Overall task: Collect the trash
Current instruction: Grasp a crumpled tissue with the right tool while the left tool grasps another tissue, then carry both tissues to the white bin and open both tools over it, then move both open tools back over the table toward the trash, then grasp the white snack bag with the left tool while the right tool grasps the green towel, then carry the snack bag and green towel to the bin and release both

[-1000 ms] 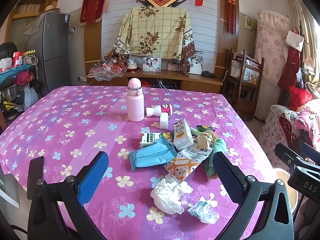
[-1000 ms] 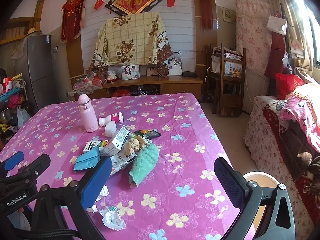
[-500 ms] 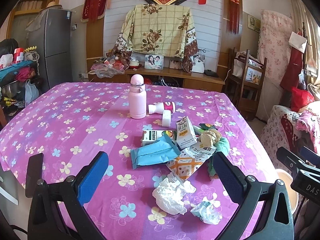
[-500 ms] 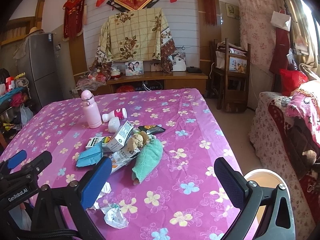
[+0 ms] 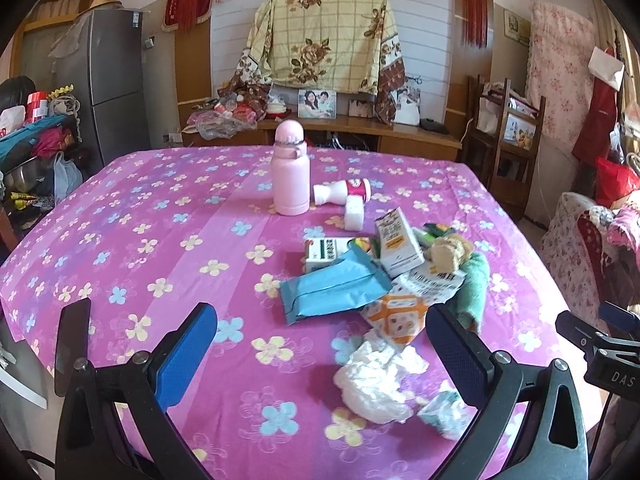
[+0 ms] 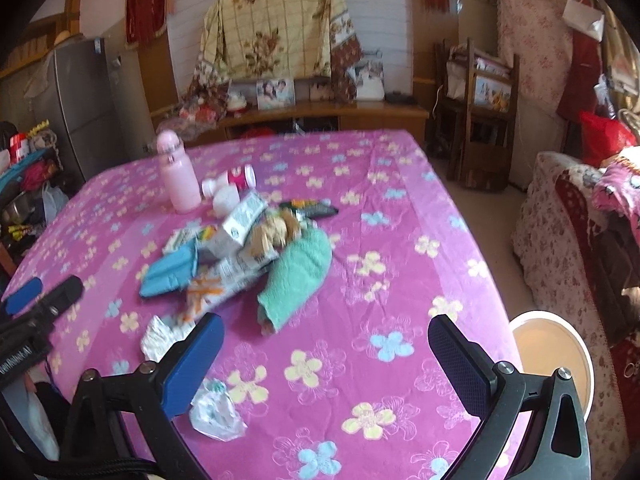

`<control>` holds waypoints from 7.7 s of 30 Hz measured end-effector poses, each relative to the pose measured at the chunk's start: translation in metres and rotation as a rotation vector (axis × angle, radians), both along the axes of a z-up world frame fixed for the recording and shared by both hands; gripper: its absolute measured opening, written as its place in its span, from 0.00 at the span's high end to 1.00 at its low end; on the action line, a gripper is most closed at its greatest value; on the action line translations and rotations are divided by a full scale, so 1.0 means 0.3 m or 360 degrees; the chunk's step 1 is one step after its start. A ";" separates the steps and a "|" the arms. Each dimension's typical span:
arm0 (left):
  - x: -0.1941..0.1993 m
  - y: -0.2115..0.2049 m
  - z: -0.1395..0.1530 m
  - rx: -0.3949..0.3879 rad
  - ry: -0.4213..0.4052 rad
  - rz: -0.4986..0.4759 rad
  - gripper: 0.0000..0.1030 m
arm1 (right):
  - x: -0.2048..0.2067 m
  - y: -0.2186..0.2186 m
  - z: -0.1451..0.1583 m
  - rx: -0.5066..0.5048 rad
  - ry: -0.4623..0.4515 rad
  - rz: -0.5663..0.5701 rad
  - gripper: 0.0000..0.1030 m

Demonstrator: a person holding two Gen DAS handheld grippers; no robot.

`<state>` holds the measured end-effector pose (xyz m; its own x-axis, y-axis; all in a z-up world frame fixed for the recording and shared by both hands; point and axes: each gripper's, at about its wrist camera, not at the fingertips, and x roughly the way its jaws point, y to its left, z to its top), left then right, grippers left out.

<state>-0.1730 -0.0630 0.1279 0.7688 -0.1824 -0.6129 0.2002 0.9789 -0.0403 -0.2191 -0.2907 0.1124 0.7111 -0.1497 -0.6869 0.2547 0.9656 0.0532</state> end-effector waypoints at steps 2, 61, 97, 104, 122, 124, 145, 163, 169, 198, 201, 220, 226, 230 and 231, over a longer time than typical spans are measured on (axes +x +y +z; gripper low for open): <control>0.014 0.016 -0.017 0.0023 0.0036 -0.0021 0.00 | 0.019 -0.015 -0.032 0.0045 0.0072 0.0016 0.00; -0.233 -0.780 -0.072 0.0004 0.0571 -0.1254 0.78 | -0.443 -0.721 -0.182 0.0331 0.0083 -0.0429 0.67; -0.293 -1.165 -0.194 0.0091 0.0487 -0.1250 0.45 | -0.531 -0.931 -0.291 0.0346 0.0133 -0.0737 0.28; -0.280 -1.075 -0.162 0.0111 0.0406 -0.1167 0.45 | -0.490 -0.842 -0.231 0.0294 0.0114 -0.0673 0.28; -0.132 -0.694 -0.093 0.0055 0.0314 -0.0825 0.42 | -0.241 -0.489 -0.136 0.0267 0.0094 -0.0295 0.28; -0.101 -0.634 -0.092 0.0041 0.0319 -0.0767 0.41 | -0.209 -0.451 -0.135 0.0285 0.0093 -0.0253 0.28; 0.072 -0.384 -0.147 -0.0082 0.0401 -0.0533 0.31 | -0.006 -0.229 -0.154 0.0342 0.0163 -0.0019 0.28; 0.245 -0.392 -0.307 -0.0347 0.0666 -0.0492 0.21 | 0.056 -0.252 -0.181 0.0387 0.0185 -0.0018 0.28; 0.243 -0.384 -0.344 -0.0342 0.0743 -0.0521 0.15 | 0.079 -0.243 -0.178 0.0384 0.0190 0.0001 0.28; 0.118 -0.175 -0.184 -0.0099 0.0423 -0.0354 0.31 | 0.427 -0.117 -0.311 0.0604 0.0279 0.0134 0.59; 0.108 -0.191 -0.177 -0.0127 0.0423 -0.0370 0.31 | 0.356 -0.135 -0.276 0.0555 0.0253 0.0143 0.60; -0.065 -0.477 -0.071 -0.0077 0.0312 -0.0649 0.31 | -0.100 -0.345 -0.111 0.0423 0.0085 -0.0011 0.60; -0.105 -0.576 -0.047 -0.0062 0.0293 -0.0731 0.31 | -0.193 -0.439 -0.089 0.0423 0.0041 -0.0112 0.60; -0.138 -0.661 -0.032 -0.0051 0.0278 -0.0806 0.31 | -0.254 -0.500 -0.082 0.0421 0.0022 -0.0186 0.60; -0.145 -0.680 -0.030 -0.0048 0.0277 -0.0823 0.31 | -0.269 -0.520 -0.084 0.0420 0.0023 -0.0209 0.60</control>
